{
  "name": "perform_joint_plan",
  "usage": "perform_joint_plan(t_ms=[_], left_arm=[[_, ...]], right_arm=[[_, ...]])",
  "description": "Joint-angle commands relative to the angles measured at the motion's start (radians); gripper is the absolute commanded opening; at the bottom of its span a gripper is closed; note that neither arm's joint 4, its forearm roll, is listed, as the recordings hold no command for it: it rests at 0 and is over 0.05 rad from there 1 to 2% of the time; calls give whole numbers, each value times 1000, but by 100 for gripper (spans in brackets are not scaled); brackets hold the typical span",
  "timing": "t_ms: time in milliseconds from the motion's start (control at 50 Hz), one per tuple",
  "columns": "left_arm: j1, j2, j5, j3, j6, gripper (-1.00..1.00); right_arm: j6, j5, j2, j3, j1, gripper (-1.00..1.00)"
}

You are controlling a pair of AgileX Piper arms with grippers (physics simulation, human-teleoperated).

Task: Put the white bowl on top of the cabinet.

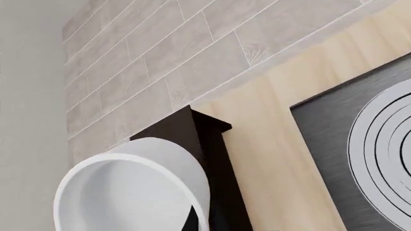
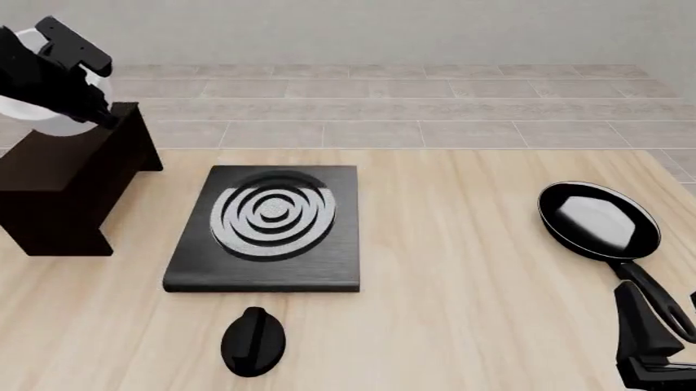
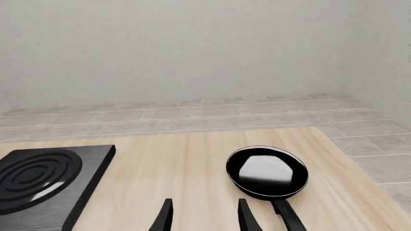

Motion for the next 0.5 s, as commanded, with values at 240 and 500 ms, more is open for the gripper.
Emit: perform_joint_plan(t_ms=[240,500], left_arm=[[64,63,-119,68,-24,-100],[64,97,-158,99,-71,-100]], right_arm=[[2,2,0,0,-3,100],[-2,6,0,0,-4,100]])
